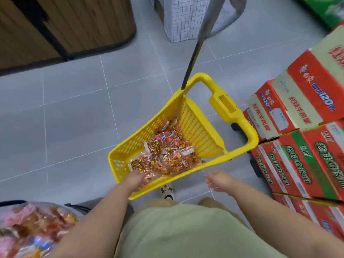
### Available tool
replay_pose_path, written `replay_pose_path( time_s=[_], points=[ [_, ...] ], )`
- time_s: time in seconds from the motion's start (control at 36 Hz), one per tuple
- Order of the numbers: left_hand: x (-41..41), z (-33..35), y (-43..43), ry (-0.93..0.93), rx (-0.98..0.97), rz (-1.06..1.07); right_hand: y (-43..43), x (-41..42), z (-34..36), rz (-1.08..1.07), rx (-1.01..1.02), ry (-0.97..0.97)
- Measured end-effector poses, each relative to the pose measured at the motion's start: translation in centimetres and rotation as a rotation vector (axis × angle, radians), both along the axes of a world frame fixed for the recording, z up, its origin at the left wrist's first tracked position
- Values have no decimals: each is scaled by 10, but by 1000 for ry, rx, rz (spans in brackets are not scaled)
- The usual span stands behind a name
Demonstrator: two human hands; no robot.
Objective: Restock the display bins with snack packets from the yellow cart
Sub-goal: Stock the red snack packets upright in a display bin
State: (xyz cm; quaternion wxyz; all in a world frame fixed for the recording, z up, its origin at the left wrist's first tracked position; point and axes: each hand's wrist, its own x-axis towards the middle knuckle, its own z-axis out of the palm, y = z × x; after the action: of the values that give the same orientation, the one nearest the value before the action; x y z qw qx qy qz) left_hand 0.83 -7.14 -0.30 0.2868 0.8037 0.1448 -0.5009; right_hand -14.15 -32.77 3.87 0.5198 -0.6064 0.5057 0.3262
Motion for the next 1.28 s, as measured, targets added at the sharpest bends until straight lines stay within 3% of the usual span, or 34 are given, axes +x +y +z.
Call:
replay_pose_path(
  time_s=[0.19,0.33,0.53,0.61,0.75,0.86,1.0,1.08,1.19,1.28],
  points=[
    [49,-1,4,-15,36,-61,8,83,8,41,-28,-103],
    [42,-18,6,124,-58,202,8,127,-23,140,-16,-85],
    [31,-46,4,241,-56,427,2,148,-94,730,-172,-42],
    [29,-60,2,236,-9,434,2,146,-113,991,-284,-28],
    [26,-72,-6,220,1,417,4,146,-133,1329,-246,90],
    [24,-70,-15,222,0,447,1,145,-141,1223,-228,30],
    [26,-65,-21,230,-109,486,-3,151,-134,656,-36,-242],
    [31,-57,-25,189,-211,533,-6,166,-116,477,31,-363],
    [46,-42,-32,96,-369,546,-6,190,-92,426,178,-363],
    [58,-34,-33,192,-474,547,5,204,-86,509,272,-312]
  ],
)
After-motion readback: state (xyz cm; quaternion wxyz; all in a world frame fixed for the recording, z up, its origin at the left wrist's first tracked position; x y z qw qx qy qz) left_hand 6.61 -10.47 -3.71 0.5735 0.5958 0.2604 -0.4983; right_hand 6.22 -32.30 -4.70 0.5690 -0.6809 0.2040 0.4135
